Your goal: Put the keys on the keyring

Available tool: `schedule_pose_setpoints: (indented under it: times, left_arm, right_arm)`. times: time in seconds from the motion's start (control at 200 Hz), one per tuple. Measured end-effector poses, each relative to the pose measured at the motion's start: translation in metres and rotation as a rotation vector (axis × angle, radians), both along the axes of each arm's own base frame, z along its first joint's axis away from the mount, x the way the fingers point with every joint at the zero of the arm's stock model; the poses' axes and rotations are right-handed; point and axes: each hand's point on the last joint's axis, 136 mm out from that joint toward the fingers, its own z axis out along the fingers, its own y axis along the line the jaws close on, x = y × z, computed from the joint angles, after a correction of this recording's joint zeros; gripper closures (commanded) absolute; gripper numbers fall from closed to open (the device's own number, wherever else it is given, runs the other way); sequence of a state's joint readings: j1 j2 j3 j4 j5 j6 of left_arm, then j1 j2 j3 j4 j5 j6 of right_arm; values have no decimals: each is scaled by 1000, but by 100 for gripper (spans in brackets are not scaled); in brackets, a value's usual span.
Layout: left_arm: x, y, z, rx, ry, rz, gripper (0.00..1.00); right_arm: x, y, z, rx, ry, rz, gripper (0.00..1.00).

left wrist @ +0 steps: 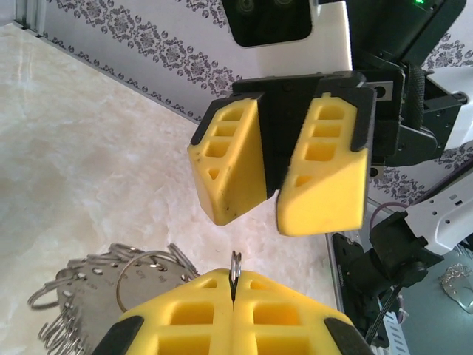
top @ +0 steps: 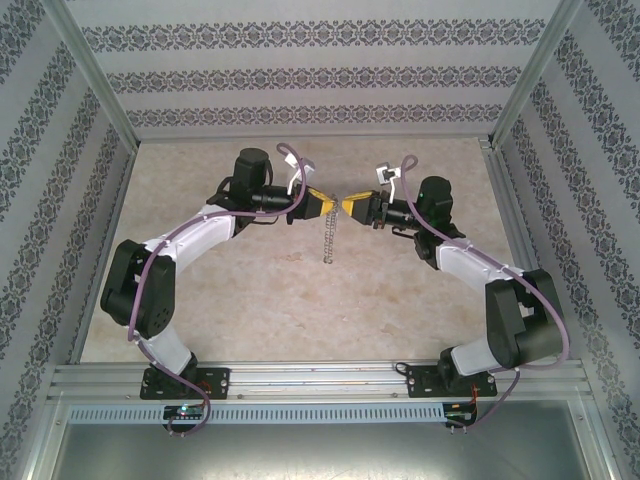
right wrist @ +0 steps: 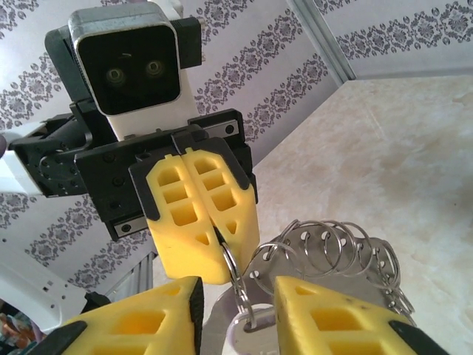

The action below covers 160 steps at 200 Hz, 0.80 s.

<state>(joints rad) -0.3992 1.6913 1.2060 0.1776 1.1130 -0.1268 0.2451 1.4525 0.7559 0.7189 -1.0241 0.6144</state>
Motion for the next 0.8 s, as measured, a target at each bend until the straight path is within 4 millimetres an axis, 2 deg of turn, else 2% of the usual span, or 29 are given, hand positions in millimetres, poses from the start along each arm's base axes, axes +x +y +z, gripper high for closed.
schedule_pose_setpoints:
  times: [0.115, 0.4, 0.56, 0.799]
  left_arm:
    - [1, 0, 4, -10, -9, 6, 100]
    - [2, 0, 13, -29, -29, 14, 100]
    - [2, 0, 14, -32, -35, 14, 100]
    - [4, 0, 14, -29, -37, 24, 100]
  right_arm:
    - [-1, 1, 0, 10, 0, -7, 58]
    - [-11, 16, -7, 8, 13, 12, 56]
    - [-8, 19, -13, 5, 22, 6, 58]
    - [-5, 19, -16, 5, 22, 1, 70]
